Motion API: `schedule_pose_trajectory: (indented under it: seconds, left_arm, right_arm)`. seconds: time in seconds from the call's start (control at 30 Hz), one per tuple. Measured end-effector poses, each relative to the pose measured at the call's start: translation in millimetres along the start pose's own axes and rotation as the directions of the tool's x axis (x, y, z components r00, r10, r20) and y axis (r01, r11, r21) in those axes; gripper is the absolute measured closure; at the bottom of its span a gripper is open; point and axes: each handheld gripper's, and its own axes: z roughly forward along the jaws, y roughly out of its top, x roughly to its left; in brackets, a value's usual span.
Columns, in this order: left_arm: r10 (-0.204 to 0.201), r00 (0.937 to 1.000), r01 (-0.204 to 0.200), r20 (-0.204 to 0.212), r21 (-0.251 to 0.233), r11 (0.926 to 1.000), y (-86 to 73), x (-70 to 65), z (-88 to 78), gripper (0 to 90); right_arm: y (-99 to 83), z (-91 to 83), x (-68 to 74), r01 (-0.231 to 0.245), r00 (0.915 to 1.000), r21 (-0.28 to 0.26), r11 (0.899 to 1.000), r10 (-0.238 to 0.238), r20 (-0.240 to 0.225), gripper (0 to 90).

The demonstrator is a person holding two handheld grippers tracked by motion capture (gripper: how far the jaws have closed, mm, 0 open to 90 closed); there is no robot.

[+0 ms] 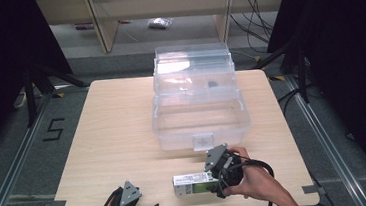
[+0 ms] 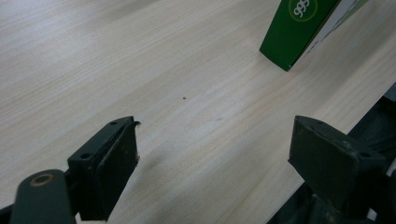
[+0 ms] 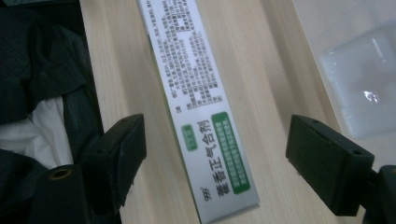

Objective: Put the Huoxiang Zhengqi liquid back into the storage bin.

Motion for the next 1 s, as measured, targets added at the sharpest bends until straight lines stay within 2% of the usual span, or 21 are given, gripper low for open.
schedule_pose_trajectory:
  seconds: [0.03, 0.1, 0.13, 0.17, 0.23, 0.27, 0.3, 0.37, 0.4, 0.43, 0.47, 0.57, 0.63, 0.7, 0.73, 0.77, 0.8, 0.83, 0.9, 0.97, 1.0]
  left_arm:
    - [-0.001, 1.0, 0.001, 0.001, 0.001, 1.0, -0.1, 0.2, -0.1, 14.9]
    - [-0.002, 1.0, 0.002, 0.002, 0.004, 1.0, -0.3, 0.1, -0.1, 14.8]
    - [0.0, 1.0, 0.0, -0.002, 0.002, 1.0, -0.2, -0.1, -0.2, 14.9]
    - [-0.012, 0.9999, 0.012, 0.0, -0.008, 0.9999, -0.1, -0.9, 0.3, 14.9]
    - [-0.003, 1.0, 0.003, 0.0, 0.001, 1.0, -0.3, 0.2, -0.1, 14.9]
    - [-0.002, 1.0, 0.002, 0.0, 0.004, 1.0, -0.4, 0.2, 0.0, 14.9]
    - [-0.002, 1.0, 0.002, 0.0, 0.004, 1.0, -0.4, 0.2, 0.0, 14.9]
    - [-0.012, 0.9999, 0.012, 0.0, -0.01, 0.9999, -0.2, -0.8, 0.4, 14.9]
    - [-0.001, 1.0, 0.001, -0.001, 0.0, 1.0, -0.1, 0.2, -0.3, 14.9]
    - [-0.001, 1.0, 0.001, -0.001, 0.0, 1.0, -0.1, 0.2, -0.3, 14.8]
    - [-0.003, 1.0, 0.003, 0.0, 0.003, 1.0, -0.5, 0.0, 0.0, 14.9]
    - [-0.012, 0.9999, 0.012, 0.001, -0.01, 0.9999, -0.2, -0.7, 0.2, 14.9]
    - [0.0, 1.0, 0.0, 0.002, 0.004, 1.0, -0.3, 0.1, -0.4, 14.9]
    - [-0.012, 0.9999, 0.012, 0.002, -0.006, 0.9999, -0.4, -0.9, 0.3, 14.9]
    - [-0.011, 0.9999, 0.011, 0.002, -0.009, 0.9999, -0.1, -0.9, 0.3, 14.8]
    - [-0.011, 0.9999, 0.011, 0.002, -0.008, 0.9999, -0.2, -0.9, 0.3, 14.8]
    - [-0.011, 0.9999, 0.011, 0.003, -0.006, 0.9999, -0.4, -0.9, 0.4, 14.9]
    - [-0.011, 0.9999, 0.011, 0.003, -0.006, 0.9999, -0.4, -0.9, 0.4, 14.8]
    - [-0.01, 0.9999, 0.01, 0.003, -0.005, 0.9999, -0.4, -1.0, 0.2, 14.9]
    - [-0.011, 0.9999, 0.011, 0.003, -0.007, 0.9999, -0.4, -1.0, 0.3, 14.9]
    - [0.0, 1.0, 0.0, 0.001, 0.006, 1.0, -0.3, -0.2, -0.2, 14.9]
  right_arm:
    - [1.5, 1.7, -0.2, 0.018, 0.9998, 0.002, 1.0, -0.018, -0.011, 21.7]
    - [4.0, 3.6, 1.1, 0.012, 0.9998, 0.014, 1.0, -0.012, -0.017, 22.4]
    - [5.4, 5.3, -0.1, 0.039, 0.999, 0.013, 0.999, -0.039, -0.022, 22.4]
    - [6.4, 5.9, 0.7, 0.035, 0.9993, 0.017, 0.999, -0.034, -0.017, 22.6]
    - [8.2, 8.1, 1.0, 0.023, 0.9993, 0.034, 0.999, -0.022, -0.031, 23.5]
    - [9.3, 10.1, 0.4, 0.044, 0.9988, 0.032, 0.998, -0.044, -0.023, 23.9]
    - [9.9, 10.8, 1.6, 0.03, 0.9992, 0.044, 0.999, -0.029, -0.029, 24.4]
    - [10.8, 12.4, 1.7, 0.034, 0.9988, 0.052, 0.998, -0.032, -0.038, 24.8]
    - [12.6, 16.7, -0.5, 0.072, 0.9967, 0.055, 0.996, -0.07, -0.043, 25.6]
    - [12.9, 17.2, 0.6, 0.047, 0.998, 0.067, 0.997, -0.044, -0.046, 26.0]
    - [13.8, 18.9, -0.5, 0.066, 0.9969, 0.067, 0.996, -0.063, -0.047, 26.3]
    - [15.1, 21.8, 0.5, 0.041, 0.9982, 0.094, 0.995, -0.037, -0.048, 27.6]
    - [16.4, 24.2, -0.6, 0.06, 0.9968, 0.096, 0.994, -0.054, -0.058, 28.3]
    - [17.0, 25.5, -0.9, 0.073, 0.9963, 0.094, 0.993, -0.068, -0.053, 29.0]
    - [17.8, 26.6, -0.4, 0.077, 0.9964, 0.117, 0.99, -0.072, -0.045, 30.4]
    - [18.2, 27.2, 0.7, 0.07, 0.9965, 0.115, 0.991, -0.065, -0.053, 31.1]
    - [18.5, 26.6, 2.7, 0.041, 0.9983, 0.134, 0.99, -0.036, -0.045, 31.6]
    - [18.5, 26.6, 2.7, 0.041, 0.9983, 0.134, 0.99, -0.036, -0.045, 31.6]
    - [19.8, 29.7, 0.6, 0.098, 0.9942, 0.131, 0.987, -0.091, -0.058, 34.0]
    - [20.4, 30.0, 3.1, 0.065, 0.9969, 0.147, 0.987, -0.057, -0.053, 35.4]
    - [21.4, 31.4, 1.0, 0.106, 0.9931, 0.14, 0.984, -0.098, -0.064, 35.9]
